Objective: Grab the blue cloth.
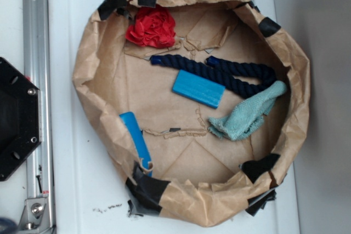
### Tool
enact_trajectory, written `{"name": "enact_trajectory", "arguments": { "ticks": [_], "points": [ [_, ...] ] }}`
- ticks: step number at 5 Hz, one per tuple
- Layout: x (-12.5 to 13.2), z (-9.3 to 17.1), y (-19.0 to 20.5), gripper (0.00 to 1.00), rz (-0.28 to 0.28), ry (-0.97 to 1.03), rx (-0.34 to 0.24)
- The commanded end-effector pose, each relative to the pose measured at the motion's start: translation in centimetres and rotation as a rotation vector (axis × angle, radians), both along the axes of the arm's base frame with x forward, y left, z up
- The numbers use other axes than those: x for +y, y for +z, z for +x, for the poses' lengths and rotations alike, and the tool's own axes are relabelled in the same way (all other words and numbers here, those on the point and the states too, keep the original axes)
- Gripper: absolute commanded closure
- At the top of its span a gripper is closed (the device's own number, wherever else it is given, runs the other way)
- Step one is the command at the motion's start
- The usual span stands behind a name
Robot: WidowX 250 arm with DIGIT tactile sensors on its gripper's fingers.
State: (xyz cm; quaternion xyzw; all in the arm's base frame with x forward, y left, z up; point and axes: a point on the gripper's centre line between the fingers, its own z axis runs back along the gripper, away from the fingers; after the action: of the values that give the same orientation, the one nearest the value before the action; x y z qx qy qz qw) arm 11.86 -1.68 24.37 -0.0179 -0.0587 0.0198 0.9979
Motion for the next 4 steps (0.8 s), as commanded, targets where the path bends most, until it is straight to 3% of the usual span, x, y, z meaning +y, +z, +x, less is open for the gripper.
{"name": "enact_trajectory", "arguments": {
  "ticks": [1,2,3,4],
  "points": [
    [0.0,0.0,0.0,0.0,0.0,0.0,0.0],
    [2.8,4.0,-4.6,0.0,0.173,-0.194,-0.243],
    [4.0,8.7,-7.4,0.0,0.127,-0.036,-0.342],
    [4.4,13.2,-10.2,0.0,0.04,0.065,-0.365]
  ]
}}
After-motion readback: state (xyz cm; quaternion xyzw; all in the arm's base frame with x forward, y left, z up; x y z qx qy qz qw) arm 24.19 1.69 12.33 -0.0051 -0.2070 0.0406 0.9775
